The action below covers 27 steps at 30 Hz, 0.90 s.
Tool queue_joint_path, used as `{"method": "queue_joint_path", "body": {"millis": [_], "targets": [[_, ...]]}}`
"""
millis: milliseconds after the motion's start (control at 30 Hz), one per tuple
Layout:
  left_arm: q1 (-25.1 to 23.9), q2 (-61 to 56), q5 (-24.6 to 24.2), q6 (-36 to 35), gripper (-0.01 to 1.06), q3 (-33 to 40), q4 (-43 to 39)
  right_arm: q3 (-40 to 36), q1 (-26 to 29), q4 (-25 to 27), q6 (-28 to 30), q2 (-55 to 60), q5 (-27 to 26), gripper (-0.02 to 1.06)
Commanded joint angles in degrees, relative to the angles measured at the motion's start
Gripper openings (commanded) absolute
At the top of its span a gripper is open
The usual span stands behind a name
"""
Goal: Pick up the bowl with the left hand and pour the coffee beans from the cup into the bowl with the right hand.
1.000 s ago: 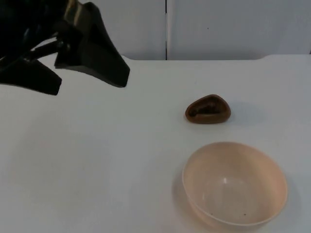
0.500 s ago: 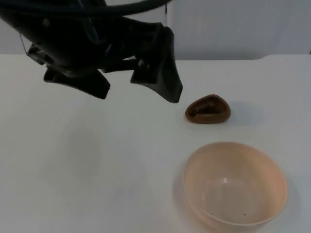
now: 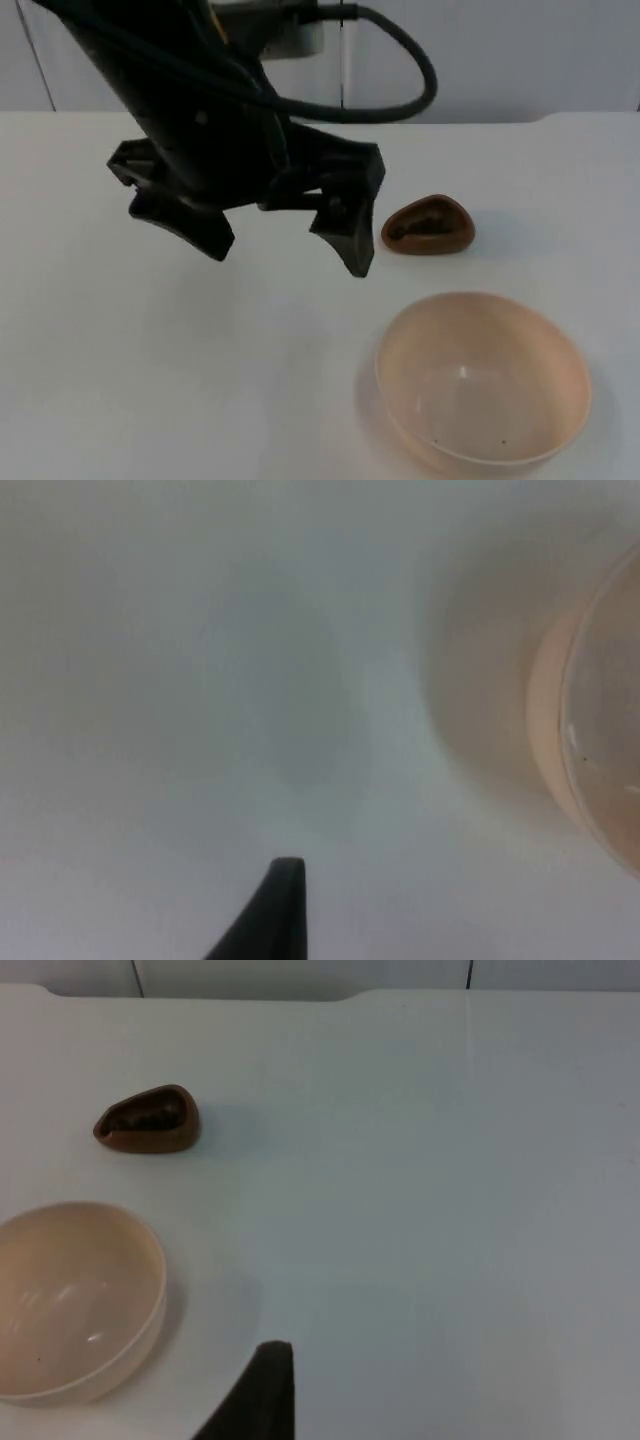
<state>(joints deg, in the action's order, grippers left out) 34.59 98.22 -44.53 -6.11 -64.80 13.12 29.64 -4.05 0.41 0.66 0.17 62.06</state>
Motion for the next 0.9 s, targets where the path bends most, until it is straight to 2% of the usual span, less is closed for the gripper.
{"method": "queue_joint_path", "body": {"millis": [0, 167, 333, 500, 867], "targets": [[0.6, 2.5, -1.0, -1.3, 1.04, -1.3, 0.0, -0.2, 0.3, -0.1, 0.2, -0.2, -0.3, 1.05], [2.9, 5.0, -1.3, -2.2, 1.04, -2.4, -0.3, -0.2, 0.3, -0.1, 0.2, -0.2, -0.3, 1.05], [7.7, 7.6, 1.4, -6.6, 1.04, -2.5, -5.2, -0.2, 0.3, -0.1, 0.2, -0.2, -0.3, 1.05], [8.1, 9.5, 2.3, -10.0, 1.04, -2.5, -6.9, -0.2, 0.3, -0.1, 0.2, -0.2, -0.3, 1.05], [7.7, 11.8, 10.5, -14.4, 1.04, -2.5, -1.9, -0.2, 0.3, -0.1, 0.2, -0.2, -0.3, 1.05]]}}
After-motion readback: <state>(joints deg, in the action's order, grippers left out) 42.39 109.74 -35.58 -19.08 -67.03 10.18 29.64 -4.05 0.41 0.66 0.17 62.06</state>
